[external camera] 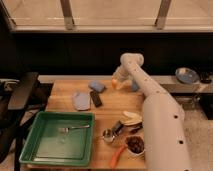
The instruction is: Place apple in red bowl
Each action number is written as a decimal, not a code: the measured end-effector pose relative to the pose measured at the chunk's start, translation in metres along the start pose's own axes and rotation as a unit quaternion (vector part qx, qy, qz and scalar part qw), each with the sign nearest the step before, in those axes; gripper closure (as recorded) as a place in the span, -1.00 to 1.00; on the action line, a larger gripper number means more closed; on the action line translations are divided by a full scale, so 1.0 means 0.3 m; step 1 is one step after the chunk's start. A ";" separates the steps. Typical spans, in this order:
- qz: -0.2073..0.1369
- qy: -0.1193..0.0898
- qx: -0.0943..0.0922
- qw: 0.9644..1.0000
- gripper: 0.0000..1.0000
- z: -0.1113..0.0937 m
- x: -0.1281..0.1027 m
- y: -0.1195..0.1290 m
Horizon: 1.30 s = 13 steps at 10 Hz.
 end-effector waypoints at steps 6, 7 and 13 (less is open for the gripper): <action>0.013 -0.044 -0.030 0.998 1.00 -0.359 -0.015 0.217; 0.021 -0.046 -0.036 0.998 1.00 -0.406 -0.017 0.289; 0.095 -0.021 -0.062 0.993 1.00 -0.671 -0.035 0.685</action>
